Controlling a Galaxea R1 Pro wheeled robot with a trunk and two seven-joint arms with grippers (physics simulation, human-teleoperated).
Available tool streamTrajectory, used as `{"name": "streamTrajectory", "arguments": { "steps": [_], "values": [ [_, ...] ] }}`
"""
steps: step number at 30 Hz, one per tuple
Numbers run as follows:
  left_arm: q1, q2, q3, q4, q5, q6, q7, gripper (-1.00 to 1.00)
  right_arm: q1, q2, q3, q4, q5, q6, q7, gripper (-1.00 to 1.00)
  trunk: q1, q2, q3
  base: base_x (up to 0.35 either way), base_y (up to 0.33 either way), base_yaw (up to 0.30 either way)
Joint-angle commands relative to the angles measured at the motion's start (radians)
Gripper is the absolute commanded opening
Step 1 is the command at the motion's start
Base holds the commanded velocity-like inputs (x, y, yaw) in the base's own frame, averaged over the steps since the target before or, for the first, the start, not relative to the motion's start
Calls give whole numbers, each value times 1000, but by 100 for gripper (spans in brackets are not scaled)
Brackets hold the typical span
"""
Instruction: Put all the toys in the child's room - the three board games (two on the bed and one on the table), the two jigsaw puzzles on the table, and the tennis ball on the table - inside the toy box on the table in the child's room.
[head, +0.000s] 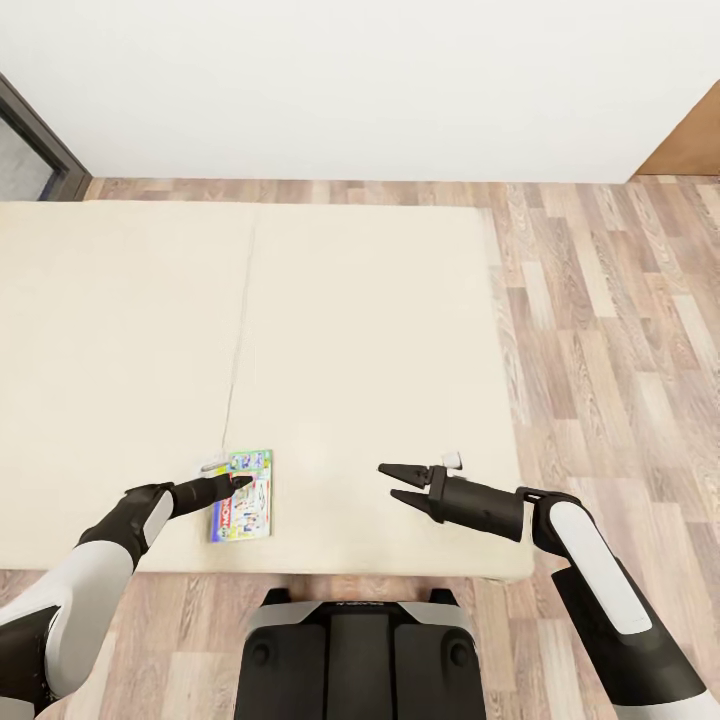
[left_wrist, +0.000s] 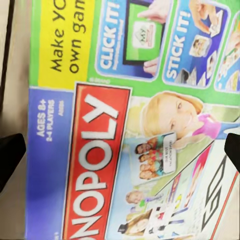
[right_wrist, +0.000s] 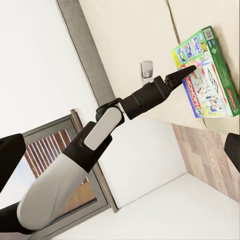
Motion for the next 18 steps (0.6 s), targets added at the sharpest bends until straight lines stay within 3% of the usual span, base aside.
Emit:
{"name": "streamTrajectory", "arguments": {
  "steps": [1,18],
  "values": [
    [0,-1,8,-2,-5,9,-6,100,-1,-1,1,0,-3,1,-2,100,1,-2,-1,0,-235,0],
    [0,-2,8,-3,-5,9,-5,100,-1,-1,1,0,-3,1,-2,100,1,-2,-1,0,-223,0]
  ]
}}
